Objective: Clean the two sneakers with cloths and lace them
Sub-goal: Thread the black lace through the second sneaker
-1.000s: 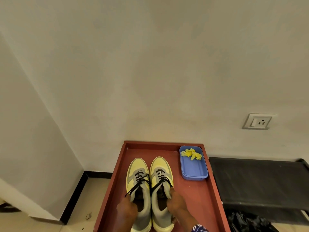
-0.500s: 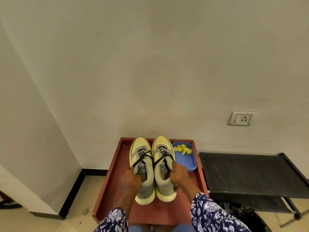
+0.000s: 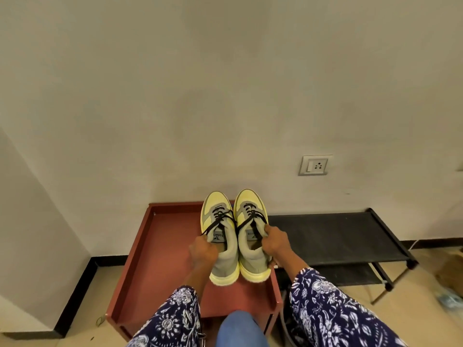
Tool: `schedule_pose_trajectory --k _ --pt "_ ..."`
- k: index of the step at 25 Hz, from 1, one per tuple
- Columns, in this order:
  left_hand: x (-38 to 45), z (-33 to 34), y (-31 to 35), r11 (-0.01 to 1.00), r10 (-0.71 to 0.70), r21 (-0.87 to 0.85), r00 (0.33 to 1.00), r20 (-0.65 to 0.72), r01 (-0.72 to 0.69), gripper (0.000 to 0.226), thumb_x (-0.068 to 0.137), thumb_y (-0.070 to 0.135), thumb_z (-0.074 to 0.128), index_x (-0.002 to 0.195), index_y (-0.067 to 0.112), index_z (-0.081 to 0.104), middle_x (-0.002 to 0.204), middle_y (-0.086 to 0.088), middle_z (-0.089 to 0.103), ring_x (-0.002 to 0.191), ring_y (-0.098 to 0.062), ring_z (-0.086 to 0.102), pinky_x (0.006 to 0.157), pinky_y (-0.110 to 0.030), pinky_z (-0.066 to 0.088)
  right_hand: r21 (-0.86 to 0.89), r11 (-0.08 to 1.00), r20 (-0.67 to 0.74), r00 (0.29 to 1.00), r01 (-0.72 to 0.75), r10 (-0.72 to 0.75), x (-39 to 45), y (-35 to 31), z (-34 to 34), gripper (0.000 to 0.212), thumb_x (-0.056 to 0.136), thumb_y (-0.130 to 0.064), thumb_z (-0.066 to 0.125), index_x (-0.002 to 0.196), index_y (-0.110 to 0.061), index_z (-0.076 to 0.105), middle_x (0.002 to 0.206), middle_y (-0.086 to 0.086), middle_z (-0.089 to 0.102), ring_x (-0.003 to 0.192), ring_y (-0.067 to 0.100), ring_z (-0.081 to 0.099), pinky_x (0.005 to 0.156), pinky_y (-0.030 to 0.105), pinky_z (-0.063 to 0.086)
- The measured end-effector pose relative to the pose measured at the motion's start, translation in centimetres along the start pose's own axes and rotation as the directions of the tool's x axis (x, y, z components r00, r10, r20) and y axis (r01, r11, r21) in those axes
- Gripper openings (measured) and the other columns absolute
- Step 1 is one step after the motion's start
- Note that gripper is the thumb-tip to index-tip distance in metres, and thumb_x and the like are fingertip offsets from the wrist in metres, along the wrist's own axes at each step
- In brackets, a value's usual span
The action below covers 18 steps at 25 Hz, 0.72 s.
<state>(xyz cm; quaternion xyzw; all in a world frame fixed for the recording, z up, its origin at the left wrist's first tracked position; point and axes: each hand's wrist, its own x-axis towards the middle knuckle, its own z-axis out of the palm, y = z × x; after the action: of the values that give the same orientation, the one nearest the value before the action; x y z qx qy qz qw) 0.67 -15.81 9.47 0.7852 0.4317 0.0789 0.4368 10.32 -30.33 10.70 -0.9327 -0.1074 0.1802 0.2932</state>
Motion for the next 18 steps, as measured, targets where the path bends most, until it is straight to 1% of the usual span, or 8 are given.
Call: schedule_pose_trajectory --k 2,4,6,12,15,18 --pt "-0.6 1.3 1.0 1.0 0.007 -0.007 1.0 0.017 -0.007 0.036 0.086 0.0 0.04 0.112 0.007 0.063 0.112 -0.023 0.062 0.107 -0.038 0.056 0.086 -0.037 0.046 0.041 0.999 -0.023 1.0 -0.021 0.021 0.0 1.4 -1.2 0.044 0.09 -0.006 0.036 0.133 -0.007 0.044 0.131 0.021 0.051 0.12 0.039 0.048 0.099 0.041 0.043" --pt "-1.0 2.7 2.0 1.0 0.026 -0.011 0.999 0.038 -0.026 0.036 0.086 0.0 0.04 0.113 0.006 0.063 0.112 -0.023 0.062 0.108 -0.038 0.055 0.088 -0.037 0.045 0.088 0.995 -0.036 0.998 -0.046 0.05 0.2 2.9 -2.3 0.043 0.09 -0.006 0.036 0.132 -0.007 0.045 0.128 0.022 0.051 0.116 0.041 0.05 0.096 0.049 0.046" --pt "-1.3 4.2 2.8 0.999 0.043 -0.009 0.997 0.058 -0.043 0.036 0.086 -0.001 0.041 0.113 0.006 0.063 0.112 -0.023 0.062 0.107 -0.037 0.056 0.088 -0.037 0.045 0.114 0.991 -0.048 0.996 -0.069 0.075 0.7 4.4 -3.2 0.044 0.089 -0.006 0.036 0.131 -0.008 0.046 0.127 0.023 0.052 0.113 0.043 0.051 0.091 0.053 0.049" --pt "-1.6 8.9 4.4 0.996 0.08 -0.035 0.993 0.087 -0.077 0.035 0.087 -0.001 0.041 0.115 0.001 0.061 0.115 -0.026 0.06 0.109 -0.04 0.054 0.091 -0.037 0.043 0.144 0.981 -0.061 0.989 -0.127 0.137 2.2 8.4 -5.2 0.048 0.088 -0.005 0.037 0.135 -0.013 0.043 0.127 0.021 0.051 0.11 0.043 0.053 0.09 0.054 0.049" --pt "-1.5 11.5 5.4 0.995 0.101 -0.029 0.986 0.132 -0.098 0.034 0.088 0.0 0.04 0.116 0.002 0.059 0.113 -0.026 0.061 0.106 -0.04 0.055 0.09 -0.038 0.044 0.144 0.975 -0.063 0.982 -0.166 0.177 3.4 10.6 -6.2 0.051 0.088 -0.003 0.037 0.137 -0.014 0.041 0.131 0.02 0.048 0.112 0.043 0.051 0.091 0.054 0.049" --pt "-1.2 13.7 6.4 0.993 0.119 -0.012 0.982 0.148 -0.118 0.034 0.088 0.002 0.041 0.116 0.003 0.06 0.114 -0.024 0.062 0.108 -0.039 0.054 0.09 -0.038 0.043 0.159 0.968 -0.071 0.976 -0.194 0.207 4.7 12.5 -7.1 0.05 0.089 -0.004 0.038 0.138 -0.015 0.041 0.13 0.02 0.049 0.111 0.043 0.052 0.089 0.054 0.05"
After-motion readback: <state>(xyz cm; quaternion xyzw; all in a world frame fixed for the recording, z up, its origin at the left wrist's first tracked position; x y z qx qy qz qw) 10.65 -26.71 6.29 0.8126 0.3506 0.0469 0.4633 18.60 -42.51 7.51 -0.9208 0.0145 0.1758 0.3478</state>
